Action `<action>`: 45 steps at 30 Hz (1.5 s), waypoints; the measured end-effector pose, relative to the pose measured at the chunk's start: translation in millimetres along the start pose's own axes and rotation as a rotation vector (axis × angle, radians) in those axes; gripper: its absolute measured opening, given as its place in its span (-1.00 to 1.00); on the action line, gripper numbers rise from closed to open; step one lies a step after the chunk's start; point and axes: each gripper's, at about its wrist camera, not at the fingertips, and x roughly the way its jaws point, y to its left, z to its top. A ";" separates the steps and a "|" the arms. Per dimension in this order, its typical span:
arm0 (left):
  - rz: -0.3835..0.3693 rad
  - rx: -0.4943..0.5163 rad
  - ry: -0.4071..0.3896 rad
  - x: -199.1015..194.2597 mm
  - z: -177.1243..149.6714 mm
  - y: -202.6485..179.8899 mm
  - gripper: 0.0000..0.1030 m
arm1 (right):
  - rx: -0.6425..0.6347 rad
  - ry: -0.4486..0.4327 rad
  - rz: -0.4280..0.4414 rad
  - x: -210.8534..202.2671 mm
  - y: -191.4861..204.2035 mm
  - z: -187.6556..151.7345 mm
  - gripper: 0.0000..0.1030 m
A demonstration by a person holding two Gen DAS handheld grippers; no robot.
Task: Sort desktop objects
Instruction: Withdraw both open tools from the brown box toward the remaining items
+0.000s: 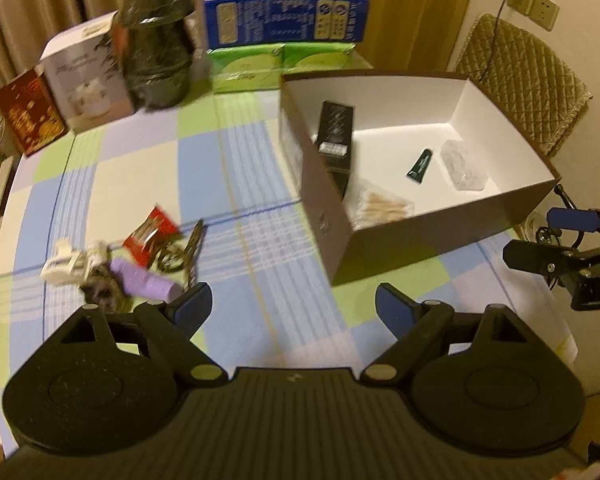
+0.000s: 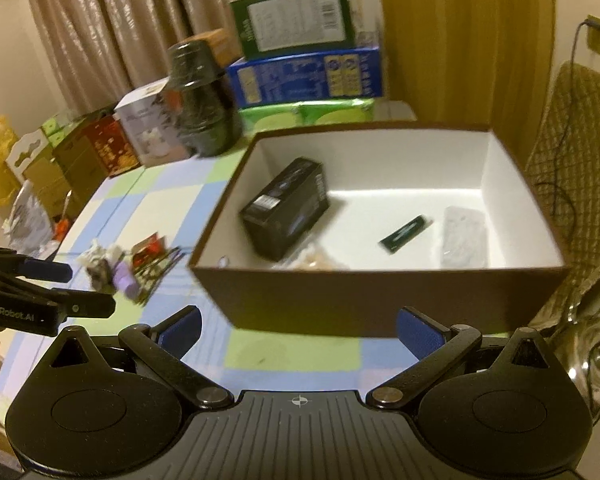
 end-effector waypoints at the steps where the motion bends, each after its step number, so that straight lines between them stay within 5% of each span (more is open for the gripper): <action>1: 0.003 -0.005 0.004 -1.0 -3.4 4.1 0.68 | -0.005 0.008 0.006 1.7 5.2 -1.8 0.96; 27: 0.153 -0.211 0.074 -24.6 -75.3 129.8 0.68 | -0.157 0.138 0.198 83.9 135.4 -23.8 0.96; 45: 0.174 -0.216 0.075 -6.7 -73.9 179.1 0.67 | -0.170 0.119 0.175 134.0 181.1 -13.6 0.95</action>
